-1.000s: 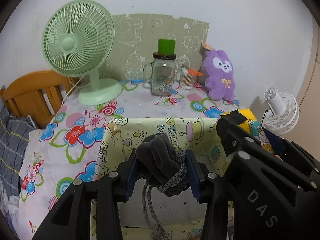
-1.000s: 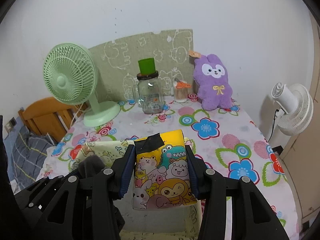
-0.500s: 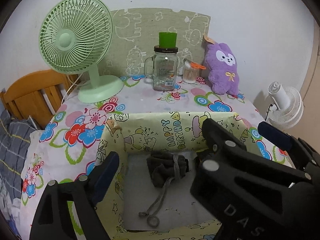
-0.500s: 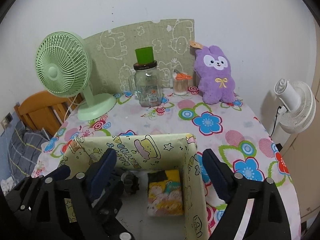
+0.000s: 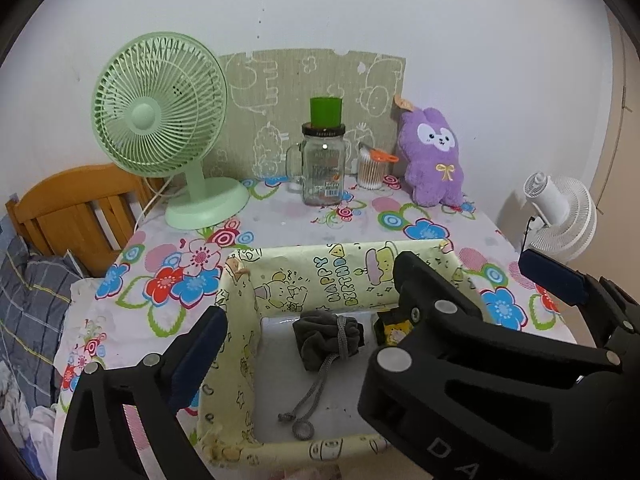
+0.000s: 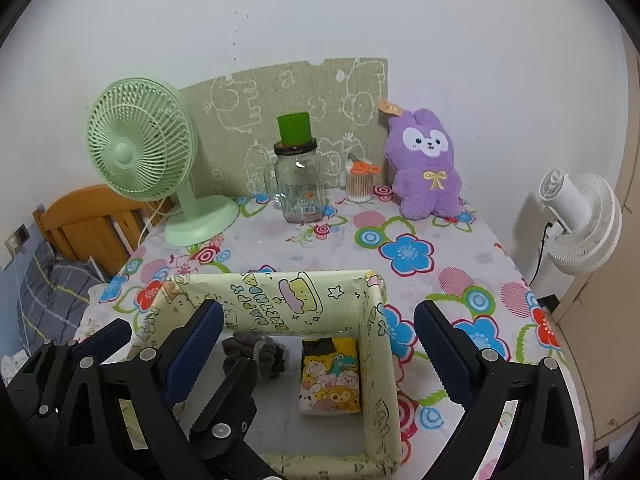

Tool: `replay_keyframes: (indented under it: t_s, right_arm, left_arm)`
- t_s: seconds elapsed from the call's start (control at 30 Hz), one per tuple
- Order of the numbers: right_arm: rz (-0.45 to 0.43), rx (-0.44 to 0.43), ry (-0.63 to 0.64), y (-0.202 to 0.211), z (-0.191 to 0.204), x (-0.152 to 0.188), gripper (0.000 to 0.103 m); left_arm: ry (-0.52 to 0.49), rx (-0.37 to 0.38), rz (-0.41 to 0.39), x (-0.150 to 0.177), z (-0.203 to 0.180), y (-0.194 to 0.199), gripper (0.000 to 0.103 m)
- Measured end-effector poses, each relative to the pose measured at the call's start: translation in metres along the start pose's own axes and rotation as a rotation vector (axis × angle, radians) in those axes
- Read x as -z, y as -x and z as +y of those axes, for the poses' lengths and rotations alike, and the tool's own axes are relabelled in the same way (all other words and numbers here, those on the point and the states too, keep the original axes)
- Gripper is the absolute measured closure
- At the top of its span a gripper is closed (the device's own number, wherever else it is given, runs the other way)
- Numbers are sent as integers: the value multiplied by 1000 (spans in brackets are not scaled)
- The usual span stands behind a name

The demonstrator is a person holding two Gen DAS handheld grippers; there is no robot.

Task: Organize soft objects
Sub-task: 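Open the left tool to drop the grey item while the right tool releases the pouch into the box, then withdraw both tools up and out of the fabric box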

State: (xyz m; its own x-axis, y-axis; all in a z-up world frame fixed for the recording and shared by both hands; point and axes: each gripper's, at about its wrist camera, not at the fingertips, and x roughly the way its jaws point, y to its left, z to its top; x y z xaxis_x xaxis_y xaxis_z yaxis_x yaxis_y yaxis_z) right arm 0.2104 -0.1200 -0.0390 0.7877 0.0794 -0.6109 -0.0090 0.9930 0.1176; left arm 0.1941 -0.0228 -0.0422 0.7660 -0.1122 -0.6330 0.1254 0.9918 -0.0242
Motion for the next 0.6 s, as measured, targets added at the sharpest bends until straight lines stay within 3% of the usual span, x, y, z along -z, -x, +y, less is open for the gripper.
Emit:
replay_keyframes:
  t_s: [0.6]
  right_arm:
    - [-86,-5,7,68,9,5,5]
  left_arm:
    - [-9,-17,-102,10,-1,63,2]
